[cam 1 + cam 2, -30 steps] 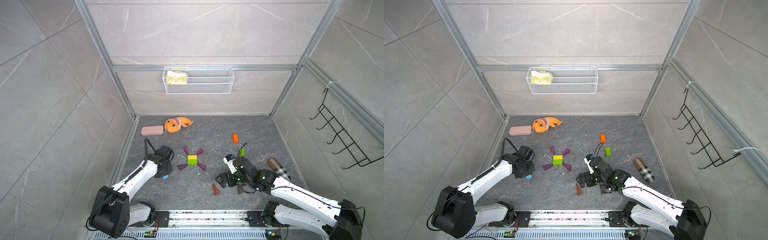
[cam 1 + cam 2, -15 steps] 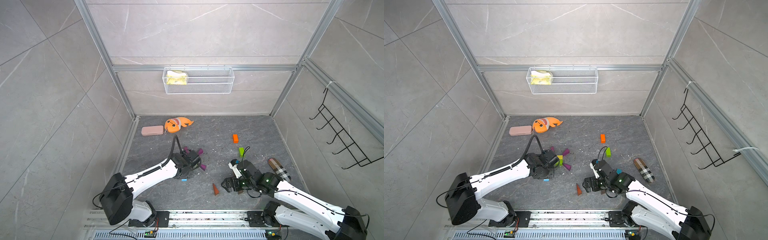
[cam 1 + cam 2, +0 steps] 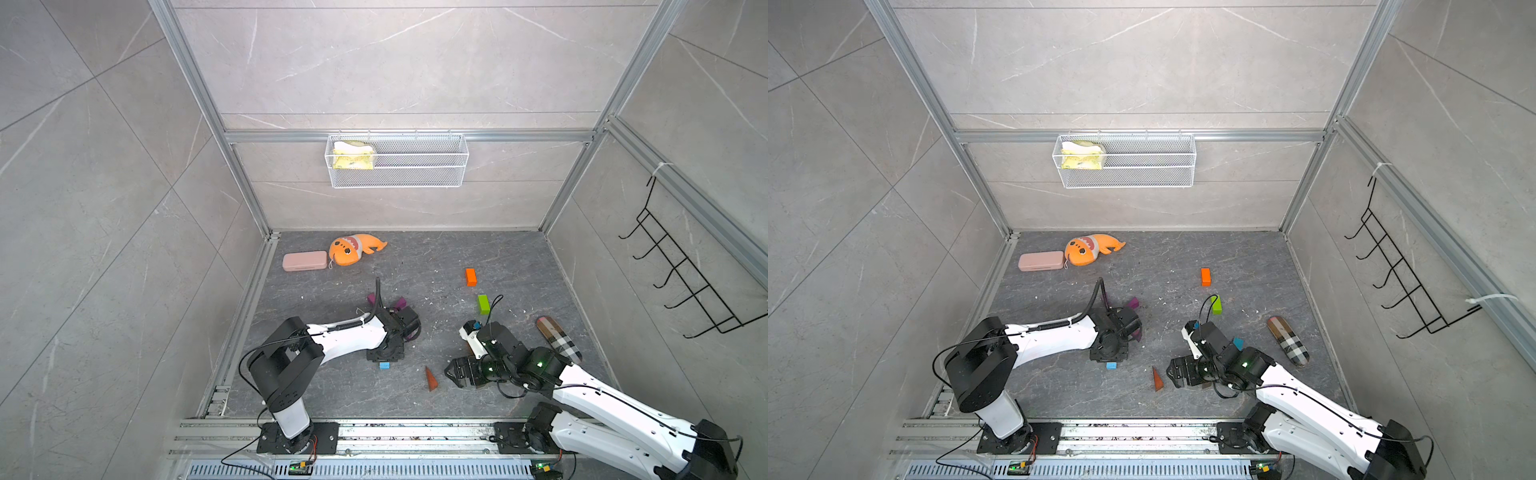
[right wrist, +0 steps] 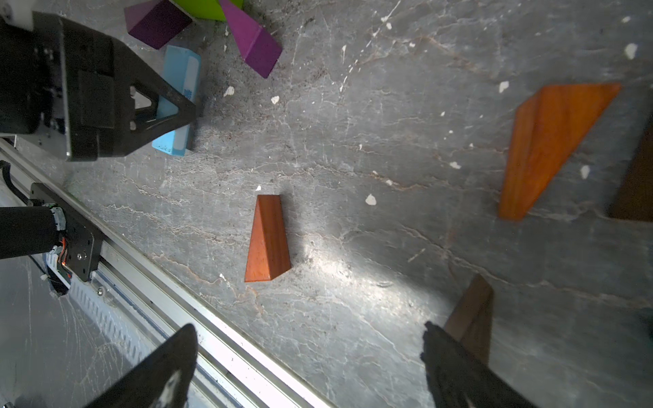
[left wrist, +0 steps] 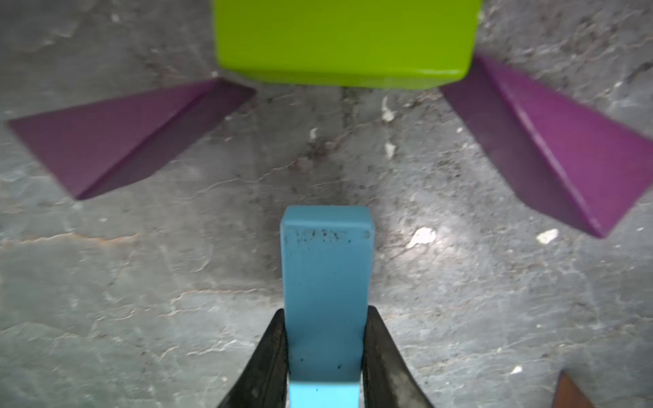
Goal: Assemble a small pinwheel with building blocks
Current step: Assemble the building block at the center of the board.
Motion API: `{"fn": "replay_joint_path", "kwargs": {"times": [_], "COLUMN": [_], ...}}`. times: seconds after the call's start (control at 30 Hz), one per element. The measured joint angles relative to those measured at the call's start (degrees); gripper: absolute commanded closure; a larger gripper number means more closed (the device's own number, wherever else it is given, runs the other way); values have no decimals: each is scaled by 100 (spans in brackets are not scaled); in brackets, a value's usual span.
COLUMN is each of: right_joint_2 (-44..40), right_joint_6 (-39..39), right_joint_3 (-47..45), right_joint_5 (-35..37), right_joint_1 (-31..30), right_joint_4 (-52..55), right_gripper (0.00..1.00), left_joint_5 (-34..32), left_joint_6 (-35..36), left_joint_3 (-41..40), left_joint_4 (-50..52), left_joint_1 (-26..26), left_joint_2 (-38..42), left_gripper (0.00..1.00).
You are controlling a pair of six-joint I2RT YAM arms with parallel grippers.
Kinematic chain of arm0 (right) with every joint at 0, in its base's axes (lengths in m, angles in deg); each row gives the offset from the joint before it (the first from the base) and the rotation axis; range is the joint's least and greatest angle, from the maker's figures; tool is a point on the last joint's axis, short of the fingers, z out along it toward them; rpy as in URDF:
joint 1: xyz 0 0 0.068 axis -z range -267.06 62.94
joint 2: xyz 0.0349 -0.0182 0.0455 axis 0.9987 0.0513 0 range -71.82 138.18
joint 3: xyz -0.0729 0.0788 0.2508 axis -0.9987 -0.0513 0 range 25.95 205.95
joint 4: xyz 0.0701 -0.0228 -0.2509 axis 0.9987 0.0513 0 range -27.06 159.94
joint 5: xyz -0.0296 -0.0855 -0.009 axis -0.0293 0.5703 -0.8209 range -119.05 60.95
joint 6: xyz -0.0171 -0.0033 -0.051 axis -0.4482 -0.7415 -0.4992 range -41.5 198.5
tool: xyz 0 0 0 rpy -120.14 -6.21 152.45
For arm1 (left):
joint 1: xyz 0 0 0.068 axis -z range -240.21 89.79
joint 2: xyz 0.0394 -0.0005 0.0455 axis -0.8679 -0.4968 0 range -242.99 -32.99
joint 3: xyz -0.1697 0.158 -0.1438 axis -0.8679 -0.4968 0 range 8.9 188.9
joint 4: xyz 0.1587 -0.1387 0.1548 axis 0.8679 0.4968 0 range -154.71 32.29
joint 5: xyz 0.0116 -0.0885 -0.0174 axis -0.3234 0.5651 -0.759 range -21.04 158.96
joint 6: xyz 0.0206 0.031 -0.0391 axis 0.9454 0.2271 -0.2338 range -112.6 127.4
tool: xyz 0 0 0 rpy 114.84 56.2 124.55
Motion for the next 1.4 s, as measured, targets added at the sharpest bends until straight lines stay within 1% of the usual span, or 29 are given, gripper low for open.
{"fn": "replay_joint_path", "kwargs": {"times": [0.4, 0.83, 0.97, 1.2, 1.4], "right_joint_2": [0, 0, 0, 0, 0], "right_joint_6": [0, 0, 0, 0, 0], "right_joint_3": [0, 0, 0, 0, 0], "right_joint_5": [-20, -20, -20, -20, -17], "right_joint_1": [0, 0, 0, 0, 0], "right_joint_4": [17, 17, 17, 17, 20], "right_gripper": [0, 0, 0, 0, 0], "left_joint_5": [90, 90, 90, 90, 85], "left_joint_6": [0, 66, 101, 153, 170], "left_joint_3": [129, 129, 129, 129, 129], "left_joint_4": [-103, -103, -103, -109, -105], "left_joint_1": [-98, -238, -256, -260, -260], "left_joint_2": [-229, -258, -306, -310, -297], "left_gripper": [70, 68, 65, 55, 54]}}
